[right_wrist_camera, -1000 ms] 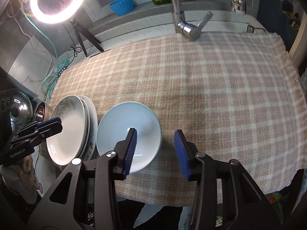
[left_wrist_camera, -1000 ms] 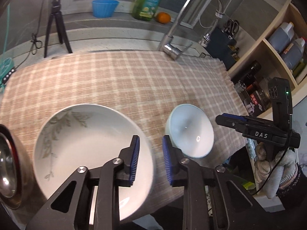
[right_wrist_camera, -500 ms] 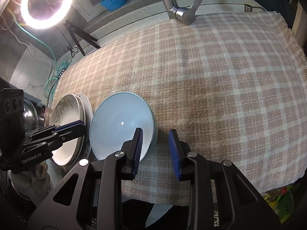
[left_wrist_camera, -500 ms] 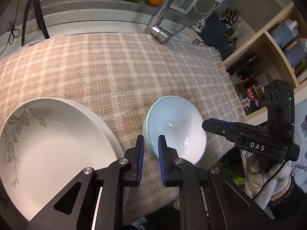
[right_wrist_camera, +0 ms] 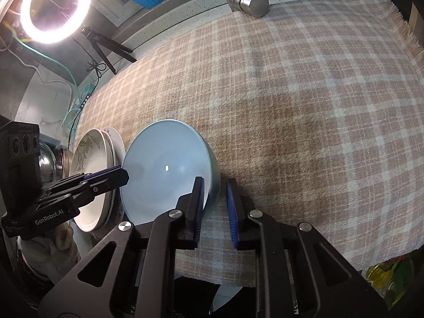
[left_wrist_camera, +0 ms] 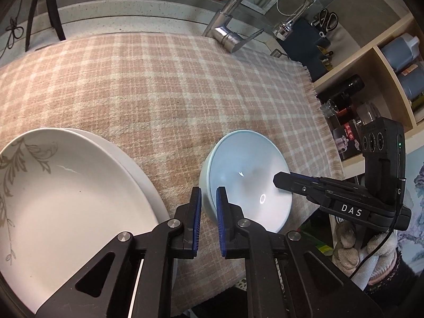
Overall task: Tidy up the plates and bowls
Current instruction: 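Lift the pale blue bowl and carry it toward the nested steel bowls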
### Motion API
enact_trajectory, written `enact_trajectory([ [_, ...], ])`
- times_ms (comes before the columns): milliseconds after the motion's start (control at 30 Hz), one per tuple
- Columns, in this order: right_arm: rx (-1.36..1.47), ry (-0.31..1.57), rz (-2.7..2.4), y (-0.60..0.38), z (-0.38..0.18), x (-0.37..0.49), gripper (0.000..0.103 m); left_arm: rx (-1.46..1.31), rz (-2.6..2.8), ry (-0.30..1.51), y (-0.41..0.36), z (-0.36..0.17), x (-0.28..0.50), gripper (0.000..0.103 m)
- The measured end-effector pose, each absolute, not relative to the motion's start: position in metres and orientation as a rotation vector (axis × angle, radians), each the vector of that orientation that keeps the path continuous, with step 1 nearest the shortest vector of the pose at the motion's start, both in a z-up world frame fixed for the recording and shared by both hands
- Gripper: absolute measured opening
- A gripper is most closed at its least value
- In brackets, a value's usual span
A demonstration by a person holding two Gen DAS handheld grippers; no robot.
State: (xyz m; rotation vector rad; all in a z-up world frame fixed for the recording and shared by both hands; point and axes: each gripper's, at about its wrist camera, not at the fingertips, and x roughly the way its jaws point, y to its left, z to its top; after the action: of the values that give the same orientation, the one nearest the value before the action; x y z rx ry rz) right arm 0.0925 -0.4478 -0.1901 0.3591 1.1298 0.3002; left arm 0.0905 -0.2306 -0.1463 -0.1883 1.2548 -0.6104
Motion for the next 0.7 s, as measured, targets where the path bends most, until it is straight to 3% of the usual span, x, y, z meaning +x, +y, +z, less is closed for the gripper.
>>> enact_trajectory([
  [133,0.365,1.135,0.309,-0.446,-0.192,0.095,0.012,-0.198,-0.618,1.262,-0.231,-0.148,0.092,0.008],
  [700,0.319,1.090,0.319,-0.432,-0.160,0.098,0.012,-0.243,-0.610,1.207,-0.216,-0.123,0.088,0.008],
])
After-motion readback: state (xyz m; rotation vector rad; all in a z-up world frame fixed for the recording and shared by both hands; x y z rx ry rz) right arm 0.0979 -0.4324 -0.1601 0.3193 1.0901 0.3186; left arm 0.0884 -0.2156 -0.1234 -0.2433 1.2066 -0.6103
